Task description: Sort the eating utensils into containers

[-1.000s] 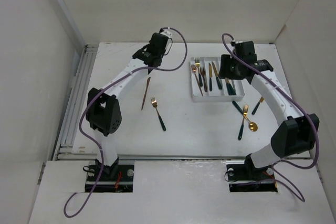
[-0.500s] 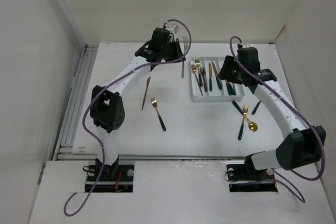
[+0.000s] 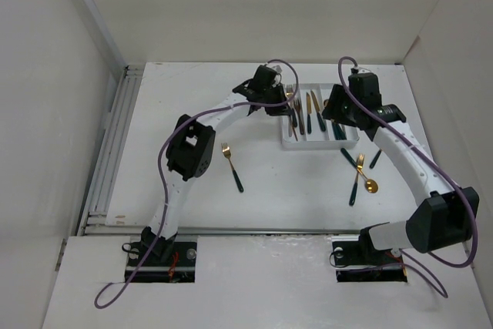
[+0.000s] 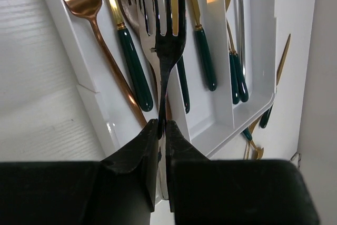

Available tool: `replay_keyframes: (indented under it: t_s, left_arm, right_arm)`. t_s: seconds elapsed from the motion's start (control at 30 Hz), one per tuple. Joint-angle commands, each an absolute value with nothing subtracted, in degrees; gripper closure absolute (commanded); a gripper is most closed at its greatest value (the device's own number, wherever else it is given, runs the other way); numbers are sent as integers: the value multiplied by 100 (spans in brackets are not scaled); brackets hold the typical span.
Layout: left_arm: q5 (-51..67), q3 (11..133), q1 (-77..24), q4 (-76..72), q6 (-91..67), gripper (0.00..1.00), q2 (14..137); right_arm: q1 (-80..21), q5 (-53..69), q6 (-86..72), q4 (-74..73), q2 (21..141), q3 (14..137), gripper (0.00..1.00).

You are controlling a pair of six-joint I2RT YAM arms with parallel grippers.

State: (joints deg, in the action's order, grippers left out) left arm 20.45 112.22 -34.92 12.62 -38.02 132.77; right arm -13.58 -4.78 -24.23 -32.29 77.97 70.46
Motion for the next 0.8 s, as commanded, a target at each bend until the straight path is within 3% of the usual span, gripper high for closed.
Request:
replay_keyframes:
  t_s: [0.0, 0.43, 0.47, 0.5, 0.53, 0.63, 0.77]
  left_arm:
    - [1872, 11505, -3507, 905, -4078, 100, 13174]
    - [1336, 12234, -3560, 1045, -3718, 98, 13931]
    - [1336, 12234, -3560, 1046, -3666, 88, 13931]
    - [1336, 12234, -3560, 1046, -3665, 65, 13878]
    - [1336, 12234, -3560, 1046, -3665, 57, 13878]
    - [1336, 12182, -3560, 1107, -3551, 48, 13729]
    - [1073, 12243, -3560, 1160, -3401, 47, 13387]
  right_arm:
    - [-1397, -571, -2452, -3006, 7638, 6970, 41]
    - [-1397, -738, -2347, -3286, 7523, 6917, 41]
    - [-1397, -738, -2347, -3287, 7523, 6917, 39]
    - [-1397, -790, -2286, -3287, 7523, 6969, 37]
    - [-1397, -791, -2285, -3357, 7523, 6970, 35]
    - [-1397, -1036, -2285, -3523, 7471, 7093, 28]
    - [-1126, -1064, -2408, -3962, 7558, 7093, 23]
